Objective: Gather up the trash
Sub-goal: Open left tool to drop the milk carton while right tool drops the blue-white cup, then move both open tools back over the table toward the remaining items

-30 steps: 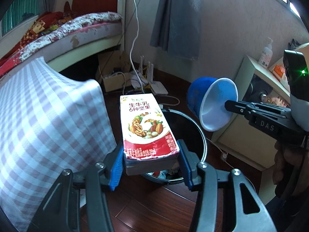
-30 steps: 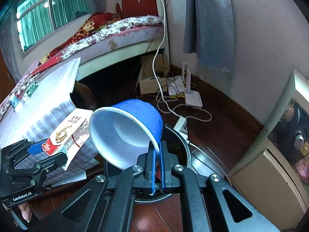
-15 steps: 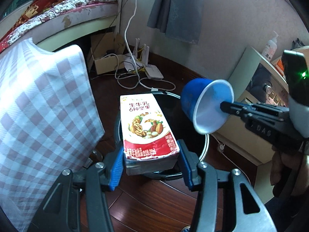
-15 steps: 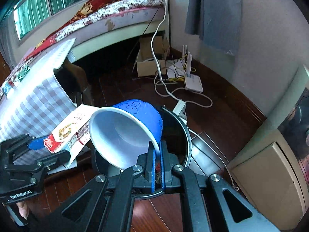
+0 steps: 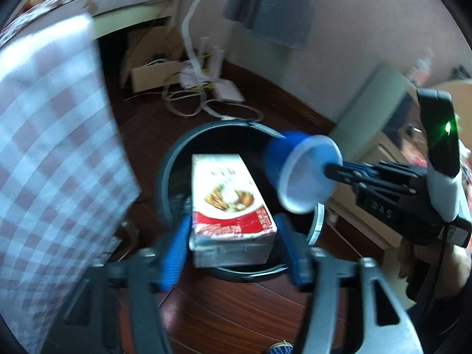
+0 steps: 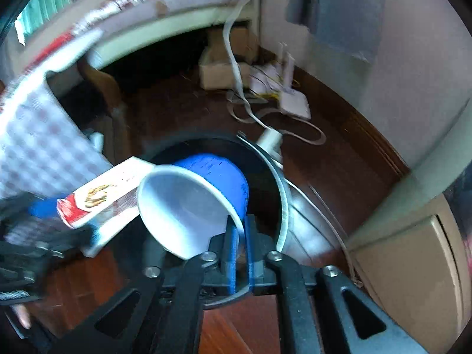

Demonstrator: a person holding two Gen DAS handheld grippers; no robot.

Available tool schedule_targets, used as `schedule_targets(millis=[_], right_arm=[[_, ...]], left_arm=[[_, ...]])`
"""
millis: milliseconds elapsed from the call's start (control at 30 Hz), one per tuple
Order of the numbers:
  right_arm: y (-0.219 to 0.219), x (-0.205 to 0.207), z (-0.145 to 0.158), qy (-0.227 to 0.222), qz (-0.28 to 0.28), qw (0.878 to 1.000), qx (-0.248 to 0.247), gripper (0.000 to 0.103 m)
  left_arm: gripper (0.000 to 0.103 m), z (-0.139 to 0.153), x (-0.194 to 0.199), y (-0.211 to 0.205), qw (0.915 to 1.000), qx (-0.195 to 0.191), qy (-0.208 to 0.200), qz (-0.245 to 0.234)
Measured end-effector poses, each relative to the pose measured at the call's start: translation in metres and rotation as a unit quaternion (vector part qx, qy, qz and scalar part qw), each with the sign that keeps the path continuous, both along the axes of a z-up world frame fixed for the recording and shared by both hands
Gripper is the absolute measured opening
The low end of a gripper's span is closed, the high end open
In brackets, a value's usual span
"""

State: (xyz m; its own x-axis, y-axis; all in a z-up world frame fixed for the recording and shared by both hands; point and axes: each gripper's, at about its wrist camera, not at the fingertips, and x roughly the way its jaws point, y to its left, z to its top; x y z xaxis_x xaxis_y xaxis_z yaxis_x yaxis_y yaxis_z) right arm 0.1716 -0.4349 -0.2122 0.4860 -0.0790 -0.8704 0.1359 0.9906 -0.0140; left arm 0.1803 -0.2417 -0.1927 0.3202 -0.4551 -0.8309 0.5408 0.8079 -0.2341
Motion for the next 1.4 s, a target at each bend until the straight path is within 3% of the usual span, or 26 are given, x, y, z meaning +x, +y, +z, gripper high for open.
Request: schedule_targets(millis=[33, 67, 167, 267, 833, 1400], right_arm=[[-0.003, -0.001, -0.004, 0.01, -0.01, 1.0, -0.002, 0.092], [-0.008, -0.003, -0.009, 0.018, -0.023, 1.0, 0.0, 0.102], [-0.009, -0.007, -0.011, 0.017, -0.029, 0.999, -0.01, 0.102], [-0.004, -0.007, -0.01, 0.018, -0.025, 0.999, -0.01, 0.102], [0.027, -0.016, 0.007, -0.003, 0.015, 1.0, -0.026, 0.102], [0.057, -0.036, 0.054, -0.04, 0.025, 0.999, -0.021, 0.102]], left_arm=[[0.095, -0.002, 0.001, 0.007, 0.9999, -0.001, 0.0, 0.013], [0.1, -0.004, 0.001, 0.013, 0.9995, 0.009, -0.007, 0.031], [0.102, -0.008, -0.004, 0.026, 0.996, 0.046, -0.038, 0.066], [0.102, -0.014, -0.005, 0.033, 0.9939, 0.061, -0.039, 0.084], [0.102, 0.002, -0.012, 0.046, 0.9901, 0.065, -0.061, 0.109], [0.102, 0.04, -0.037, 0.081, 0.9846, 0.074, -0.097, 0.126]])
